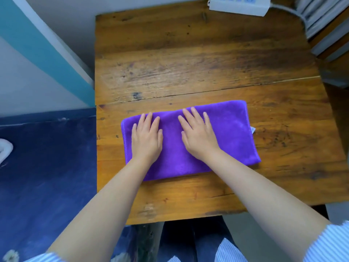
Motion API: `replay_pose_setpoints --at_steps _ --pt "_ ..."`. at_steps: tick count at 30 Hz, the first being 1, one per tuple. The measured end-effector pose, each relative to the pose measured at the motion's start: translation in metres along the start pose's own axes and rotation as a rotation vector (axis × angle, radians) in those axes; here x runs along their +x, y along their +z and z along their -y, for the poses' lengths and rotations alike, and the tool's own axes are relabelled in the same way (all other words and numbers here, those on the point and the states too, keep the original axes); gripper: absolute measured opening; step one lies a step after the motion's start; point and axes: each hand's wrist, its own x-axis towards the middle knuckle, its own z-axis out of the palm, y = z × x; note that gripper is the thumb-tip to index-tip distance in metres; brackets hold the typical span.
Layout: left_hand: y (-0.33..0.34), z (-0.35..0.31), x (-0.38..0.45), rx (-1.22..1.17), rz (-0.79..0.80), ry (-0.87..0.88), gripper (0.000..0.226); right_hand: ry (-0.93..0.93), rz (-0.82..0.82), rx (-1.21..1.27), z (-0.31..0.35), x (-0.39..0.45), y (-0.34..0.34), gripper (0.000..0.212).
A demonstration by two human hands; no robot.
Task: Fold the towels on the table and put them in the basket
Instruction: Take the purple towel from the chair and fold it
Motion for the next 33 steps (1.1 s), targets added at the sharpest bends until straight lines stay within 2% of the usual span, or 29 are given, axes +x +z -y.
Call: replay_pose_setpoints --at_steps 2,4,7,11,14,17,19,21,24,27,30,33 --pt "0.008 0.007 0.002 0.01 0.081 -0.109 0.063 0.026 0.113 -0.005 0.002 0.011 0.006 0.052" --pt "0.014 0.016 0.003 0.023 0.078 -0.137 0.061 0.06 0.141 0.013 -0.011 0.012 0.011 0.057" --pt "0.014 0.023 0.003 0.012 0.086 -0.2 0.057 0.22 0.118 0.106 -0.047 0.003 0.011 0.068" --pt "0.014 0.019 0.005 -0.018 0.098 -0.349 0.059 0.527 0.082 0.142 -0.088 -0.022 0.004 0.059" --pt "0.011 0.018 0.007 -0.018 0.143 -0.41 0.06 0.663 0.092 0.212 -0.098 -0.035 0.002 0.056" --pt "0.003 0.006 0.011 0.01 0.148 -0.412 0.059 0.741 -0.015 0.389 -0.096 -0.057 -0.003 0.059" --pt "-0.001 -0.005 0.015 0.018 0.106 -0.348 0.058 0.741 -0.129 0.545 -0.086 -0.075 -0.009 0.065" --pt "-0.003 -0.022 0.023 0.048 0.093 -0.187 0.058 0.777 -0.173 0.548 -0.076 -0.093 -0.013 0.065" --pt "-0.003 -0.062 0.043 0.041 0.143 0.084 0.058 0.873 0.019 0.514 -0.068 -0.11 -0.013 0.07" --pt "-0.002 -0.116 0.067 0.025 0.225 0.303 0.057 0.917 0.071 0.549 -0.067 -0.112 -0.015 0.077" --pt "-0.002 -0.157 0.083 0.052 0.319 0.383 0.059 0.978 0.093 0.632 -0.065 -0.102 -0.019 0.077" --pt "-0.006 -0.187 0.097 0.055 0.417 0.303 0.066 1.043 0.154 0.637 -0.07 -0.094 -0.023 0.068"
